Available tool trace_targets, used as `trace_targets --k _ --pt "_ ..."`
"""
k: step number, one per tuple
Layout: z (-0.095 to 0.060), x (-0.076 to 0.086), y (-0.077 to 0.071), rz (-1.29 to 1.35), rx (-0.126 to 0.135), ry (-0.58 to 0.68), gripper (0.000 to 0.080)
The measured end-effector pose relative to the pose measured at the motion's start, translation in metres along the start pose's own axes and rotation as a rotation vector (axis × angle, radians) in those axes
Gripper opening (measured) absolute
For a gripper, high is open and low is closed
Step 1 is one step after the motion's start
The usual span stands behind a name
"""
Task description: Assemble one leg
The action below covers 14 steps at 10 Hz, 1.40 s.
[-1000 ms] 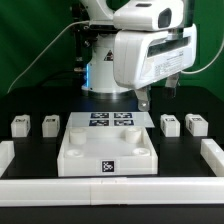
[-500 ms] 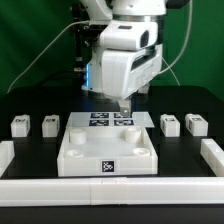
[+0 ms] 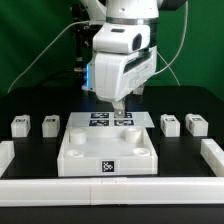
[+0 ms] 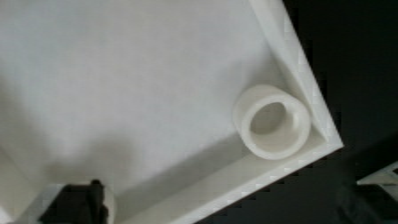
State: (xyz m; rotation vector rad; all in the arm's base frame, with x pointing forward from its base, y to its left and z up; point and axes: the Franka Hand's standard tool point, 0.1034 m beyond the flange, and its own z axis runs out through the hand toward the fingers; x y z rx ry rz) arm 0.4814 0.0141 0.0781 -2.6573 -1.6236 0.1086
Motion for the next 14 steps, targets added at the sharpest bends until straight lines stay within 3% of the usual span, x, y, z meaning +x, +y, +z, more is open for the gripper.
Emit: trace_targets --k 1,3,4,6,11,14 --pt "0.001 -0.002 0.000 -0.032 -0.003 0.001 0.0650" --pt "0.014 -0.021 -0.010 -0.219 -0.027 0.012 0.0650" --pt "0.019 -0.030 -0.013 -0.285 -0.019 0.008 0.0650" --pt "0.028 -0.036 -0.015 -0.391 -0.043 0.019 0.0650" --pt "0.068 -0.039 -0.028 -0.392 0.002 0.021 0.0650" --pt "0.070 -0.040 -0.029 -0.382 0.005 0.020 0.0650"
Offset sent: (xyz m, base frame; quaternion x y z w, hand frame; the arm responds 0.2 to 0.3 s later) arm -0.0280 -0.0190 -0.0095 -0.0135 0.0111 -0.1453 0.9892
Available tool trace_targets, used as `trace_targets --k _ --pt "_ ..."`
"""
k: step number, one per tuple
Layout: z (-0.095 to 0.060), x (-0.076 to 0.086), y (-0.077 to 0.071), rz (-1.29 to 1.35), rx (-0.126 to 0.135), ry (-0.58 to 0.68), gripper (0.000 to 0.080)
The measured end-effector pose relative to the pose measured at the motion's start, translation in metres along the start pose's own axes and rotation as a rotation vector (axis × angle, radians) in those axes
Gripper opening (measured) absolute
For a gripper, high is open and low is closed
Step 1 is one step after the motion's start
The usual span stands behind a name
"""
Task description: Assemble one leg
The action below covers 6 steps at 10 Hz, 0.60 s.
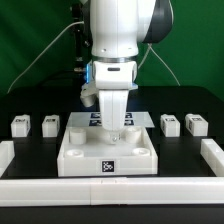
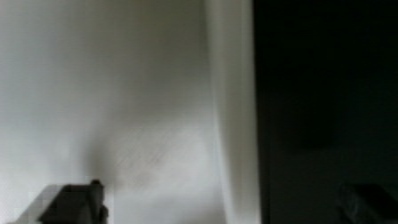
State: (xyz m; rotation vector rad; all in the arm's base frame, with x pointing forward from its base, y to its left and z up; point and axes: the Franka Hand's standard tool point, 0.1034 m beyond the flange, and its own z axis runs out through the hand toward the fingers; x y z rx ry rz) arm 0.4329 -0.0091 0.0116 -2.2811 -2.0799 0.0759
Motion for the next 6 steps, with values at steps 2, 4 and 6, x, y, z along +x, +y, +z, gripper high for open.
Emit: trace_targets --k 2,4,6 --pt "-0.0004 -0.0002 0.0000 0.007 -0.001 0.000 0.0392" --pt "0.0000 -0.0003 -0.0003 0.007 0.000 0.000 0.0209" --pt "-0.0008 -0.0003 0.0014 0.008 -0.008 0.001 0.0062"
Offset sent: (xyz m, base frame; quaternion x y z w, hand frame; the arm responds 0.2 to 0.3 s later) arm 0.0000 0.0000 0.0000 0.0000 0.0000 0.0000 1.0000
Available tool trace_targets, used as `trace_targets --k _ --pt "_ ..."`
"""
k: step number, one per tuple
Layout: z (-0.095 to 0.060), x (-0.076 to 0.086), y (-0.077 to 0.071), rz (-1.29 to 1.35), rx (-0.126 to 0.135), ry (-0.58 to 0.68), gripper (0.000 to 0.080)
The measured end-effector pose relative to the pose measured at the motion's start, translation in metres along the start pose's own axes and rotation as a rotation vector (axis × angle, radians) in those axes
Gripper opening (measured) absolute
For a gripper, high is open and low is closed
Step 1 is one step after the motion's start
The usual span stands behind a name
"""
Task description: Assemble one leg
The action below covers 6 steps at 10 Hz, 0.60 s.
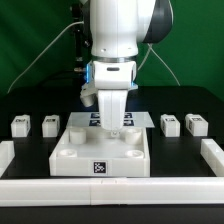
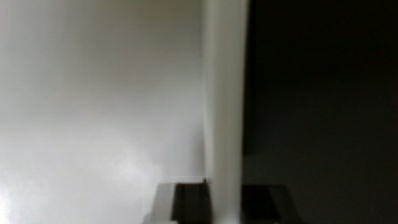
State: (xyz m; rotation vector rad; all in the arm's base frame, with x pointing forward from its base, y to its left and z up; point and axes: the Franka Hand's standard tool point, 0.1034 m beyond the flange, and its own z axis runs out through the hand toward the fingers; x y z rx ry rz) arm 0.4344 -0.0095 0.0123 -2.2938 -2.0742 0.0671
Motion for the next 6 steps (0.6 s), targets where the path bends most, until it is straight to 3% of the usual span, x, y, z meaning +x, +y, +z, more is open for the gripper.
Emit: trace_targets --k 6 --pt "-0.0001 0.0000 0.0002 0.000 -0.001 0.000 0.0062"
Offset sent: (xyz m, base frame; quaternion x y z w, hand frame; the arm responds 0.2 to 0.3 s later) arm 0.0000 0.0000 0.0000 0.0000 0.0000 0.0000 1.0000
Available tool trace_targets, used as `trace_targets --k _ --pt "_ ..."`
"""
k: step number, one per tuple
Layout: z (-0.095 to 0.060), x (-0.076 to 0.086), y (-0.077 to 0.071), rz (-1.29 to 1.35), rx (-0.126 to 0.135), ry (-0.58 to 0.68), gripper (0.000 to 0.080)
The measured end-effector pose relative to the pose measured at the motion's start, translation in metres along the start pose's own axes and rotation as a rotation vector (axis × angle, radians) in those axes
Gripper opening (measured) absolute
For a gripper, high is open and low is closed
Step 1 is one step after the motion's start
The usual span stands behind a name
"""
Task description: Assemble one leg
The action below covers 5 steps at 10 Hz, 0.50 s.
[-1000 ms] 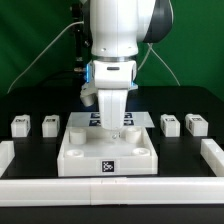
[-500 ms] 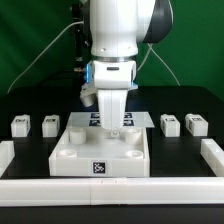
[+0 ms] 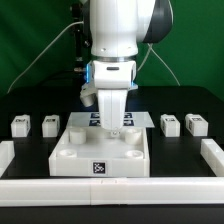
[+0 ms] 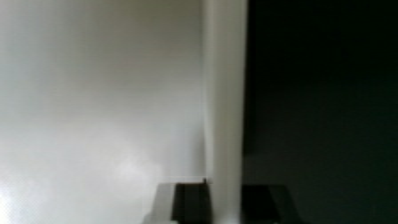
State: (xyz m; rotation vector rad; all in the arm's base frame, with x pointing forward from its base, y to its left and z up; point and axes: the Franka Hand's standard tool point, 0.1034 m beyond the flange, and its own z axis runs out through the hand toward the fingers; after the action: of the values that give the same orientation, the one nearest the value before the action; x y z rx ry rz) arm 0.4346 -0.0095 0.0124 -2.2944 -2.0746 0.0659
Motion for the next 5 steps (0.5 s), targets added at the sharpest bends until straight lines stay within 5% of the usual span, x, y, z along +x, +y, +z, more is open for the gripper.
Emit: trace_targets --k 2,5 --pt "0.000 0.001 0.000 0.001 0.000 0.000 0.0062" --pt "-0.001 0.034 0.014 -0.014 -0.007 0.011 0.0062"
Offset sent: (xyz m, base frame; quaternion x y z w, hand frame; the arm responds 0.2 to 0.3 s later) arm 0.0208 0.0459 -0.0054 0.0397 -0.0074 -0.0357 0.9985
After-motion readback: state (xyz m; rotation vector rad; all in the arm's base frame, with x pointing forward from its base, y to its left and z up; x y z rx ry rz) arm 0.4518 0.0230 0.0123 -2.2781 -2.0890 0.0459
